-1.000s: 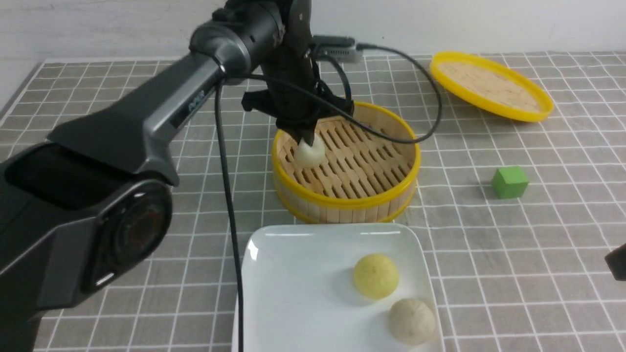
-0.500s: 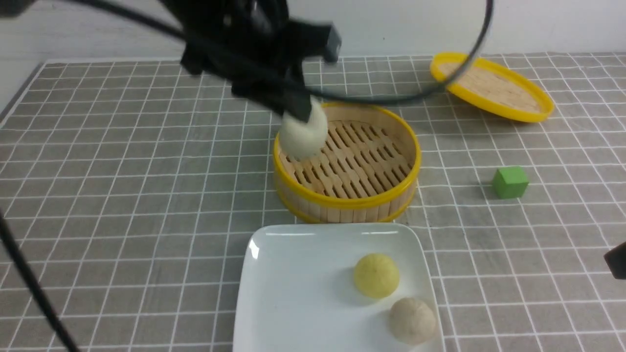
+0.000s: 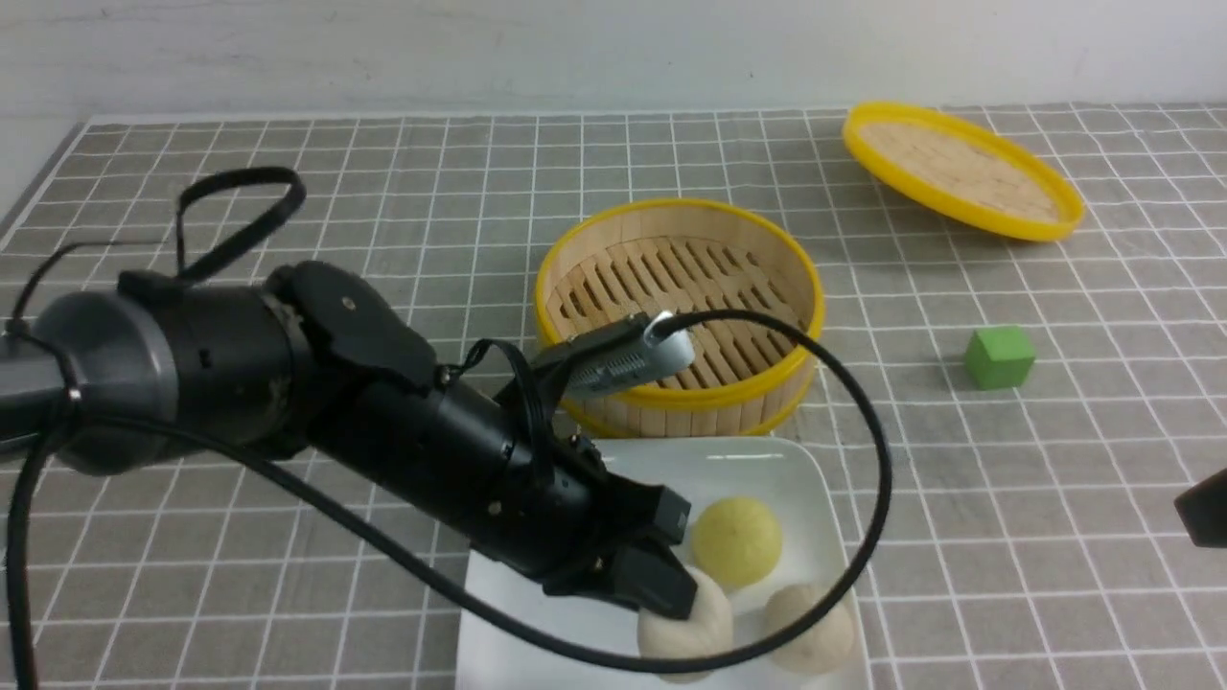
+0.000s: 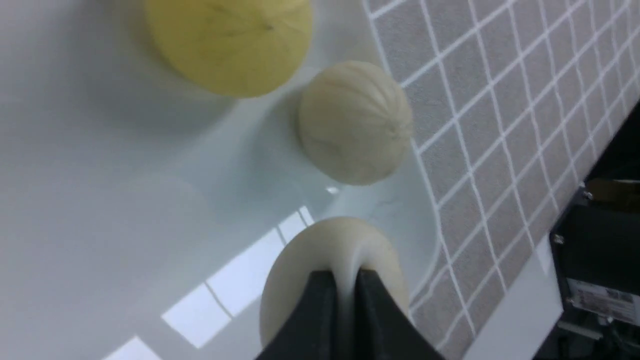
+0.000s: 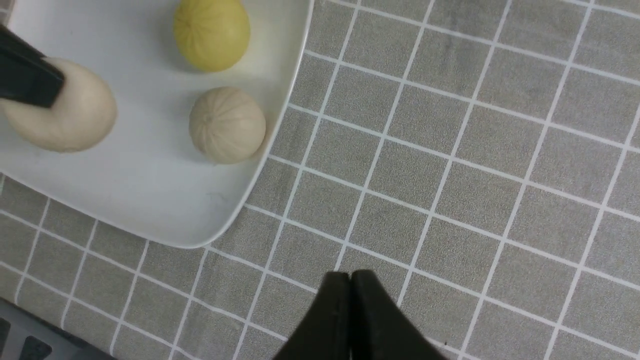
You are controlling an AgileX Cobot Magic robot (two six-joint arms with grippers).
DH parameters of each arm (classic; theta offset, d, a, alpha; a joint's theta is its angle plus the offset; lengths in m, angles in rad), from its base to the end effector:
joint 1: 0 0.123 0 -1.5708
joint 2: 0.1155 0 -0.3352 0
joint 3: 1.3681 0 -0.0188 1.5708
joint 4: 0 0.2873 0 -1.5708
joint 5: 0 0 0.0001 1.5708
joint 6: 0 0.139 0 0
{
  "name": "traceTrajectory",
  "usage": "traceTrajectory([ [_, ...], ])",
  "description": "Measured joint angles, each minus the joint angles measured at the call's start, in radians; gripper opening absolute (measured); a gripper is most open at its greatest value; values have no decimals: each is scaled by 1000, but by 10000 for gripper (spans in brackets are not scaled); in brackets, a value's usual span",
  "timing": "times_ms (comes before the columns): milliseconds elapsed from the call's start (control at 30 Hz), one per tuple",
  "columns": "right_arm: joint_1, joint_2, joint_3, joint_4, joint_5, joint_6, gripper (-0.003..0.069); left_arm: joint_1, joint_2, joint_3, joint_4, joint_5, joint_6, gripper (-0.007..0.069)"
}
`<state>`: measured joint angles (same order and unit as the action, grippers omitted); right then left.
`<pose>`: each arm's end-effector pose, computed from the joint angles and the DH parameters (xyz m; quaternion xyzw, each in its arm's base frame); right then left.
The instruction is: Put the steamed buns into the plate on the grey tablecloth.
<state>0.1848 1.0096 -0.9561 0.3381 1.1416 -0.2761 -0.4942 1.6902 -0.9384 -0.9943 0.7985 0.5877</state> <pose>0.1926 0.0787 0.3367 -0.1870 0.9416 0.1545 0.2334 0.2760 -0.2436 0.1841 0.1829 0.9140 -0.3564 0.0640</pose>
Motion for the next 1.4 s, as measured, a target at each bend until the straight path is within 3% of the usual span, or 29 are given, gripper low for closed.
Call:
traceTrajectory([
  [233,0,0,0,8,9,0,22,0,98,0,-10,-78,-36,64],
  [400,0,0,0,15,26,0,29,0,85,-1,22,-105,-67,202],
  [433,0,0,0,16,26,0,29,0,85,-1,22,-106,-67,202],
  [500,0,-1,0,19,48,0,29,0,60,-7,67,-126,-78,311],
  [567,0,-5,0,19,54,0,31,0,45,-12,98,-135,-87,350],
  [633,0,-42,0,17,56,0,31,0,8,-41,206,-158,-133,449],
  [733,0,-107,0,-2,61,4,31,0,-26,-77,332,-157,-208,505],
  [1033,-1,-510,22,-180,97,204,32,1,-149,-209,674,-11,-425,531],
  [1200,-1,-814,212,-190,-168,259,32,1,-205,-234,720,30,-449,531],
  [1400,-1,-934,517,-171,-484,262,32,1,-234,-234,727,49,-449,531],
])
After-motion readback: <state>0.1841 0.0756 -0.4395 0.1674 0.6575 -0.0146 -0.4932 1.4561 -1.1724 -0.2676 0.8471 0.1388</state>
